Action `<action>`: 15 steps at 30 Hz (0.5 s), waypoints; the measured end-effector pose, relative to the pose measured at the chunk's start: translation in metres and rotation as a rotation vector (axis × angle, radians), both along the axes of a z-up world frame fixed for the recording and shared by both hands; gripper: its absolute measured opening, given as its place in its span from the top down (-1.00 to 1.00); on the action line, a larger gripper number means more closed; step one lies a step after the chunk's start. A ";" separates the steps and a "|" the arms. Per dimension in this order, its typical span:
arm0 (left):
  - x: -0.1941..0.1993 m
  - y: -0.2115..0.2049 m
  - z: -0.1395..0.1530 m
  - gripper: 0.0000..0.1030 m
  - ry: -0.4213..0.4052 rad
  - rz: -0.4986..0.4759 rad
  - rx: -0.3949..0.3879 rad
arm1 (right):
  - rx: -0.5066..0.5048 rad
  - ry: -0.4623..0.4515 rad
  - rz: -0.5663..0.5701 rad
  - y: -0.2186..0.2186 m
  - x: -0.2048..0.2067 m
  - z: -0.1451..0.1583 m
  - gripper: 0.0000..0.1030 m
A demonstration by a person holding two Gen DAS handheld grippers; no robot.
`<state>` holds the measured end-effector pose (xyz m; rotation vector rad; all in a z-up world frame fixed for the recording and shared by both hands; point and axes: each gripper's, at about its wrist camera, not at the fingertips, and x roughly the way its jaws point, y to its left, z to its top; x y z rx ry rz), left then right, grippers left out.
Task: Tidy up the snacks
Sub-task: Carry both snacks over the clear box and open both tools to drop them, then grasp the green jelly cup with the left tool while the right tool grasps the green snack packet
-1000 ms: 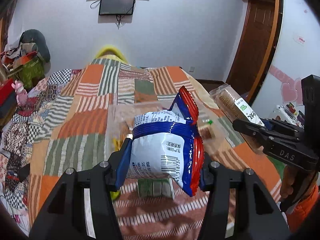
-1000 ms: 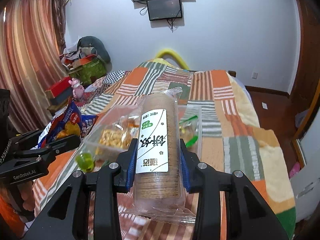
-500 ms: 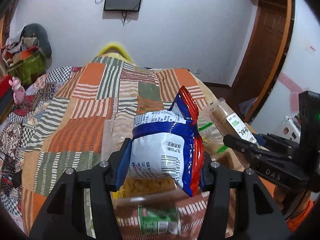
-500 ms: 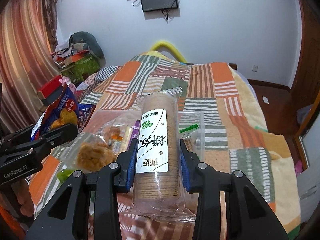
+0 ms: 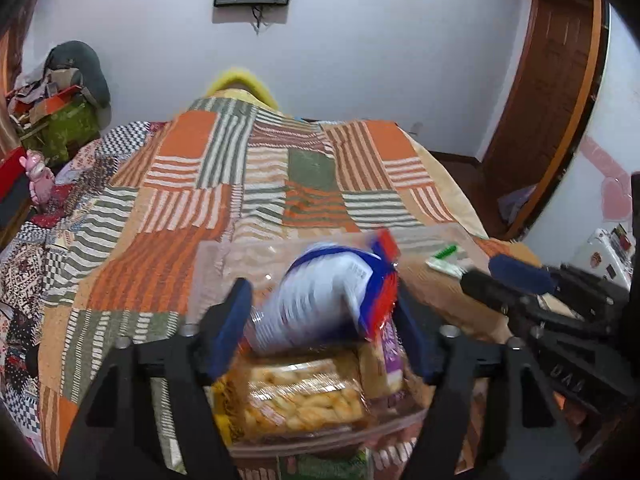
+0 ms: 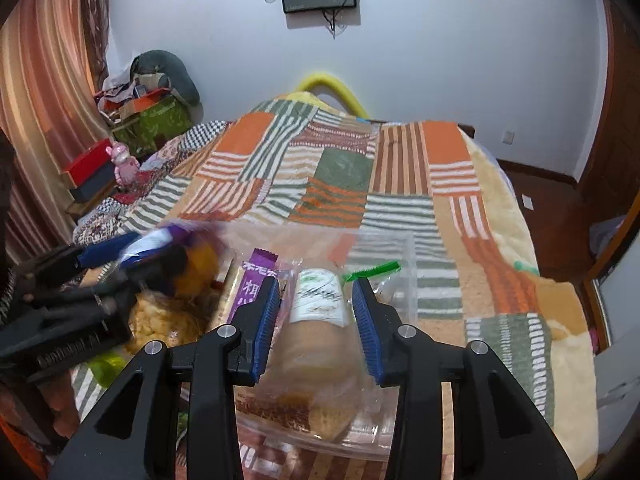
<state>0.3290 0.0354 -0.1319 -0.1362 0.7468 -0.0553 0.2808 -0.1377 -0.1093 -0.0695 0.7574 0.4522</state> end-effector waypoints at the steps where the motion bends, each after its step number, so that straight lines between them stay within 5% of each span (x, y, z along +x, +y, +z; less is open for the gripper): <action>1: -0.002 -0.001 0.001 -0.44 -0.004 -0.003 0.002 | 0.002 -0.002 0.004 -0.001 -0.002 0.002 0.30; 8: -0.033 -0.002 0.019 -0.60 -0.054 -0.026 0.062 | 0.001 -0.024 0.044 -0.003 -0.023 0.013 0.22; 15: -0.071 0.020 0.033 -0.70 -0.073 -0.014 0.078 | 0.020 -0.013 0.086 0.005 -0.049 0.015 -0.16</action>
